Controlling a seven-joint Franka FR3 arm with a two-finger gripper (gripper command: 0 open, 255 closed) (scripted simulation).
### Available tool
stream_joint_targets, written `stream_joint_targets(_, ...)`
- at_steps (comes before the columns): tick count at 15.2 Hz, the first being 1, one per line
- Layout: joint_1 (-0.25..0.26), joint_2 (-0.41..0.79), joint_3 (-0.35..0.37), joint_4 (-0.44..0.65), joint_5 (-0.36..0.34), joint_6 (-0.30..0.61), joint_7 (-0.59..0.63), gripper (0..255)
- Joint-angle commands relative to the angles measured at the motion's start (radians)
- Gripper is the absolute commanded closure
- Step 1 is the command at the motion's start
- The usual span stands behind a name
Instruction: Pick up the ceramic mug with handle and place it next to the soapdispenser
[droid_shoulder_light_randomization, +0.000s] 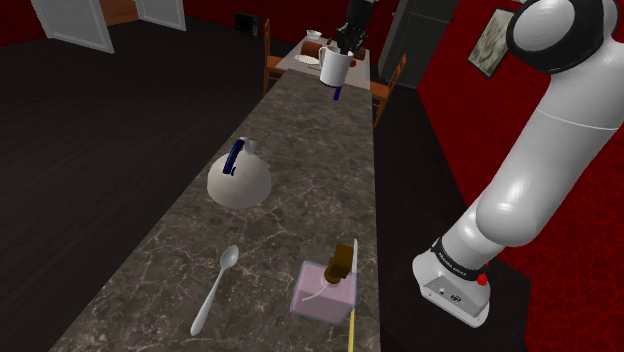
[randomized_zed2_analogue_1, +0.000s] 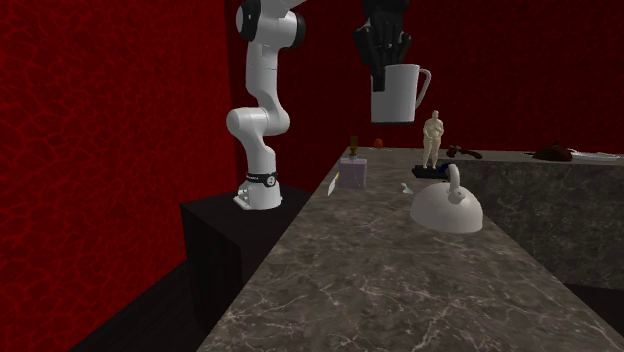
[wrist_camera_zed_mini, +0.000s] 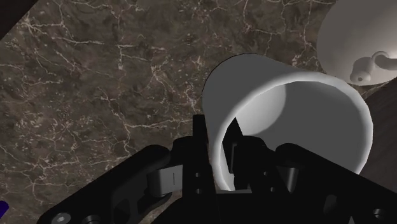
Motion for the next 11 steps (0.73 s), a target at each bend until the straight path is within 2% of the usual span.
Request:
stream_joint_targets(1,0.026,-0.056,0.015,-0.068,-0.012,0.016,0.039,255)
stream_joint_targets(11,0.134,-0.296,0.123,-0.358,-0.038,0.082,0.254,255)
